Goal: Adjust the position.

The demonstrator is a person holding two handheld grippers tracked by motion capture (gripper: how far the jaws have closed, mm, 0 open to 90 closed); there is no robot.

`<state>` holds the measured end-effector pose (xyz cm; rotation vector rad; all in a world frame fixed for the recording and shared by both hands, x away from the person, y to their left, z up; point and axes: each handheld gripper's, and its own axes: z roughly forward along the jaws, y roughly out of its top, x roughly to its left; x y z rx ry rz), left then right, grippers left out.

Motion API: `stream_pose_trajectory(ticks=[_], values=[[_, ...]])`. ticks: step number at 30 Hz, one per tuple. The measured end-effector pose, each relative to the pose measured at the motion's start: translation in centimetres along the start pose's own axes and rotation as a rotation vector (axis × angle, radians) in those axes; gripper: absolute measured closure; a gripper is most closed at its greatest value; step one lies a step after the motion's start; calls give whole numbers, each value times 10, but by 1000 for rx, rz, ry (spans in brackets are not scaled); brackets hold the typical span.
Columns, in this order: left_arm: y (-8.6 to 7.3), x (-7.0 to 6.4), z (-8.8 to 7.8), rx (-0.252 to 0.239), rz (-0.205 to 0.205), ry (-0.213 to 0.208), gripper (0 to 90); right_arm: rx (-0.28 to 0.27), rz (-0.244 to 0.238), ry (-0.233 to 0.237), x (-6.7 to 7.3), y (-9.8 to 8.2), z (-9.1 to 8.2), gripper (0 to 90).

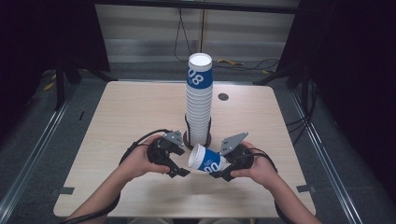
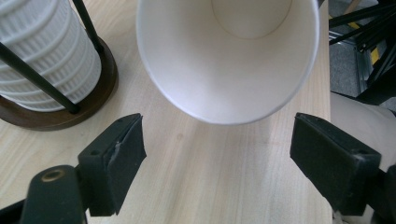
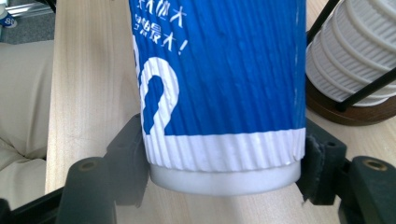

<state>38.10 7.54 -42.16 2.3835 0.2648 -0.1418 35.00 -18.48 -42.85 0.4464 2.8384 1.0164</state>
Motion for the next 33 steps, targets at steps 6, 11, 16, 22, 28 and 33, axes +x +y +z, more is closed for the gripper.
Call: stream_pose_trajectory(ticks=[6,11,16,22,28,33], values=[[-6,2,5,-4,-15,-8,178,-13,6,-2,0,0,-1,307],[-7,2,8,-44,-32,-13,178,-27,-1,5,0,2,0,307],[-4,2,7,-48,-18,-18,178,-31,0,11,1,3,1,307],[-1,1,6,-58,-23,-24,182,-28,0,11,2,4,3,306],[1,1,7,-60,-17,-29,192,-34,-9,16,2,3,5,306],[2,0,8,-63,-9,-27,192,-38,-10,20,3,3,5,306]])
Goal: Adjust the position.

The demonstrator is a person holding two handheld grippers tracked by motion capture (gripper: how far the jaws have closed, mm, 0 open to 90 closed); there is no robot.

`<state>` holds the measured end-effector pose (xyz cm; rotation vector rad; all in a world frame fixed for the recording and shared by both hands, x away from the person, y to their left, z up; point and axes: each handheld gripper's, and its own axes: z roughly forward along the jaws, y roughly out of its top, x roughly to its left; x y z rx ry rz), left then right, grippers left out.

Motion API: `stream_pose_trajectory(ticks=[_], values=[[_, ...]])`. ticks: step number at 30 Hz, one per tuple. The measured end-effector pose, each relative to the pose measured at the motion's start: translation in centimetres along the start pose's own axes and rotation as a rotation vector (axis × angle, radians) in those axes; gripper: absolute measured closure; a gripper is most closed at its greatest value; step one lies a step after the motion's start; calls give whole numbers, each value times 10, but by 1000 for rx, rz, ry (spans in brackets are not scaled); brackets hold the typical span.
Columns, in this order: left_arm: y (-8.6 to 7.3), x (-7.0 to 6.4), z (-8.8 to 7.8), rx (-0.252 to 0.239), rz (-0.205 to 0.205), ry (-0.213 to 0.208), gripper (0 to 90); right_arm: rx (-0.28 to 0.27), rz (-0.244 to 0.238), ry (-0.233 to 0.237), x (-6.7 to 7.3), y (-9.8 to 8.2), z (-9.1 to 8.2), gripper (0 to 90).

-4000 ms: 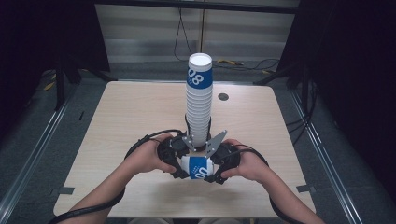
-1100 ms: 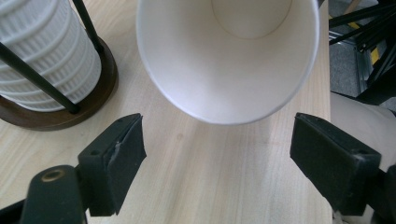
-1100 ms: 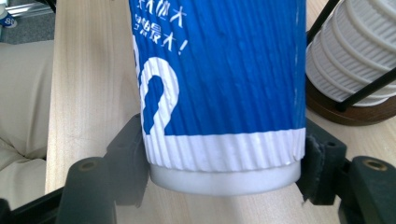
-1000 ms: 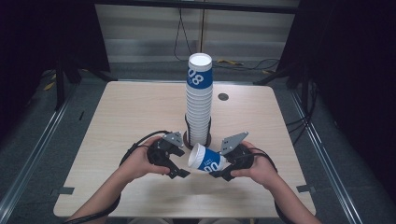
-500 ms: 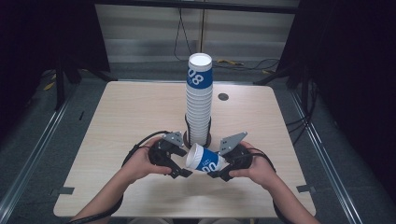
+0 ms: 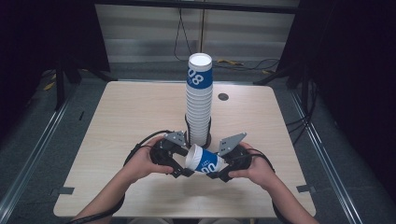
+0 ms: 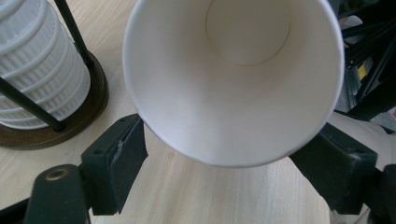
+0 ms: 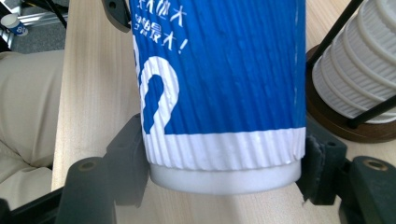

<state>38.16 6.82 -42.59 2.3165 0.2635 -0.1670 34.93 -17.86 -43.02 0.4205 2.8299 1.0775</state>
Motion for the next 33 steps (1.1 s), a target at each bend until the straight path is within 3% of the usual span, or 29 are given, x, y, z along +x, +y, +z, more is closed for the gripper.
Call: stream_pose_trajectory(ticks=[19,33], values=[[1,0,1,10,21,11,228,18,-12,7,0,1,3,305],[5,-1,2,10,24,6,183,29,-23,8,2,2,6,305]])
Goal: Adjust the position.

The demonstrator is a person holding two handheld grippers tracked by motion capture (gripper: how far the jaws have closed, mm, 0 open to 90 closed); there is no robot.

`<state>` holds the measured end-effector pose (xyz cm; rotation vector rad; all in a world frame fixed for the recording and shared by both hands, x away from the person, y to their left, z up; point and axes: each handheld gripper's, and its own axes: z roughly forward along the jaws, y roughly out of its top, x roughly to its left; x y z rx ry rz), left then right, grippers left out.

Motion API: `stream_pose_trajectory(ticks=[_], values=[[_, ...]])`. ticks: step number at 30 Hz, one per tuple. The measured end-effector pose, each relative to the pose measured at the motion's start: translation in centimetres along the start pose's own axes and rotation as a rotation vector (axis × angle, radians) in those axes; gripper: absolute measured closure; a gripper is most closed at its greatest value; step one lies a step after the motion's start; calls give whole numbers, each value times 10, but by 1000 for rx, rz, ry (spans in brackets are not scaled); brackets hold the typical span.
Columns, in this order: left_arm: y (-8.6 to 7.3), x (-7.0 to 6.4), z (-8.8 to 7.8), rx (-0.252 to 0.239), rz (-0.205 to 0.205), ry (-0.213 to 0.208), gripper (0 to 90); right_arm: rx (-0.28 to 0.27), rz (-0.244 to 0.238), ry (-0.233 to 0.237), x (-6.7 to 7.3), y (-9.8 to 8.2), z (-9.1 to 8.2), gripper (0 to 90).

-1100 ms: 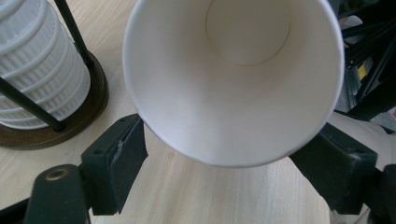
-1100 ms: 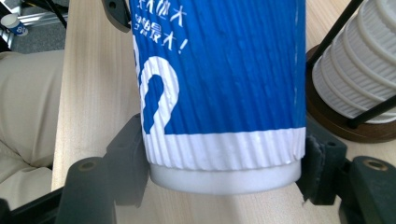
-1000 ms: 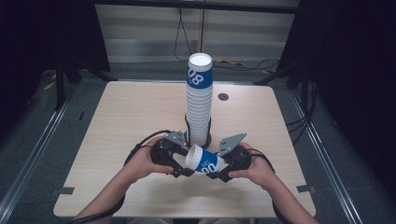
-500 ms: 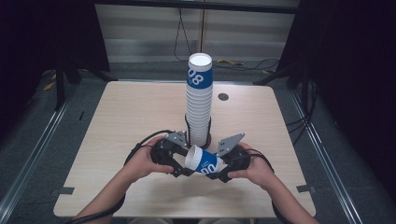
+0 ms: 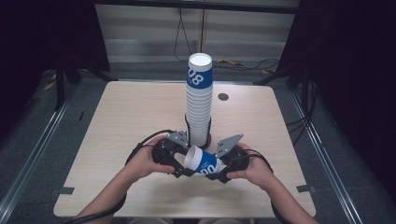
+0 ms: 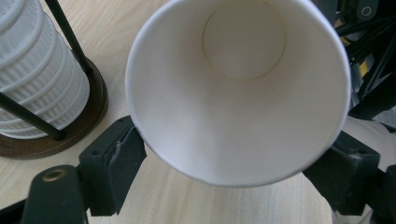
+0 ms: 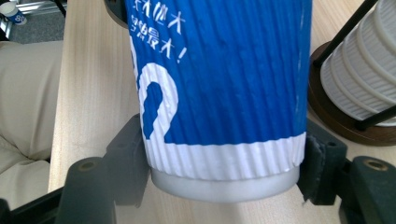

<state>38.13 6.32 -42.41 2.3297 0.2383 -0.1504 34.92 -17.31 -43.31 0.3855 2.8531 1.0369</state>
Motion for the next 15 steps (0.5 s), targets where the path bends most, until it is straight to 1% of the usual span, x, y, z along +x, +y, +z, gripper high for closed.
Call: stream_pose_trajectory(ticks=[1,2,3,4,6,9,11,12,15], values=[[0,0,0,10,12,0,192,4,-3,1,0,0,0,305],[0,0,-1,33,29,6,205,-1,-2,-1,0,0,0,306],[0,0,0,15,30,5,206,-3,0,2,0,-1,0,306],[0,0,-1,16,25,6,206,-3,-1,2,0,-1,0,306],[0,0,-1,28,32,-1,213,-5,0,3,0,-1,0,306],[1,-1,-2,35,39,10,237,-2,3,2,1,-1,1,307],[1,-2,-3,36,26,11,251,-4,3,3,0,-1,0,308],[1,-2,-3,35,27,10,257,-7,-1,4,0,-1,1,308],[1,-2,-4,42,21,9,270,-8,7,9,0,-1,2,307]])
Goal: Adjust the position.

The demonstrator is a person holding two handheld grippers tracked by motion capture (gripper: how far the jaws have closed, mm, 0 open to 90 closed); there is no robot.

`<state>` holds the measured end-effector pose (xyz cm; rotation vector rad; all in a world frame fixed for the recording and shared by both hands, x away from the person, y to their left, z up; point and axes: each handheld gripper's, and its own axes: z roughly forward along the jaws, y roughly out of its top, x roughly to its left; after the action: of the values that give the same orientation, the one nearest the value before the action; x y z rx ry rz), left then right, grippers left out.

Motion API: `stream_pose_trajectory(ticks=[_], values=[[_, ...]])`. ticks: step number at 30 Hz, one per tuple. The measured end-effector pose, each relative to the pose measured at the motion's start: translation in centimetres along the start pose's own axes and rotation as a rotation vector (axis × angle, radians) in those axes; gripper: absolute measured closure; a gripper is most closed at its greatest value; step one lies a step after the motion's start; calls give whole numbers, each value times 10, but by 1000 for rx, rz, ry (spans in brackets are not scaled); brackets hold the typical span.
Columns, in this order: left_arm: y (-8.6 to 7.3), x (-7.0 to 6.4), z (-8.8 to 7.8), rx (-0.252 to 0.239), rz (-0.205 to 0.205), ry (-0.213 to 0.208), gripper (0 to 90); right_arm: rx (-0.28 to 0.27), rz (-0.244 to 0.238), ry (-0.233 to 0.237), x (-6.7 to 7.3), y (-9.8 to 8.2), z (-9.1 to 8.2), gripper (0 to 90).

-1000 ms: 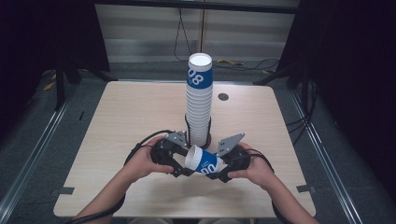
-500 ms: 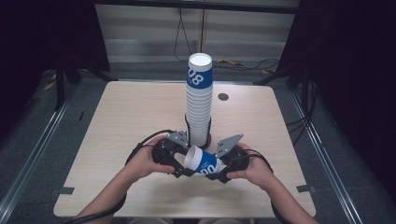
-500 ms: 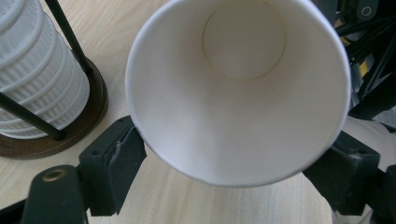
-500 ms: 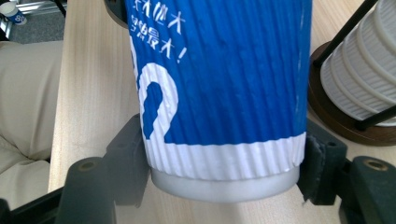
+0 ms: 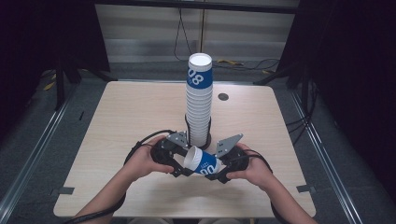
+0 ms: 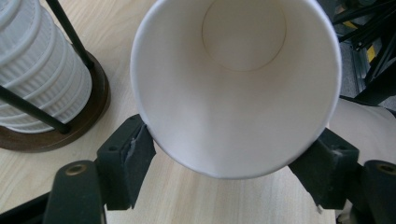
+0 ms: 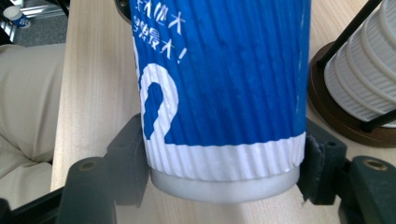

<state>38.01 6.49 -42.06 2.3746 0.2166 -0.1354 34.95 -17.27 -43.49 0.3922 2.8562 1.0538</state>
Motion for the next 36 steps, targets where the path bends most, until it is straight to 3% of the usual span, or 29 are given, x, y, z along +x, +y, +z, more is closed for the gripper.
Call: stream_pose_trajectory(ticks=[13,19,36], values=[[1,-1,-3,-10,15,-3,292,-16,20,11,0,0,1,272],[4,-3,-1,7,28,-5,295,-8,39,15,0,1,1,194],[4,-2,-3,49,36,8,299,-11,48,16,-2,10,-11,167]])
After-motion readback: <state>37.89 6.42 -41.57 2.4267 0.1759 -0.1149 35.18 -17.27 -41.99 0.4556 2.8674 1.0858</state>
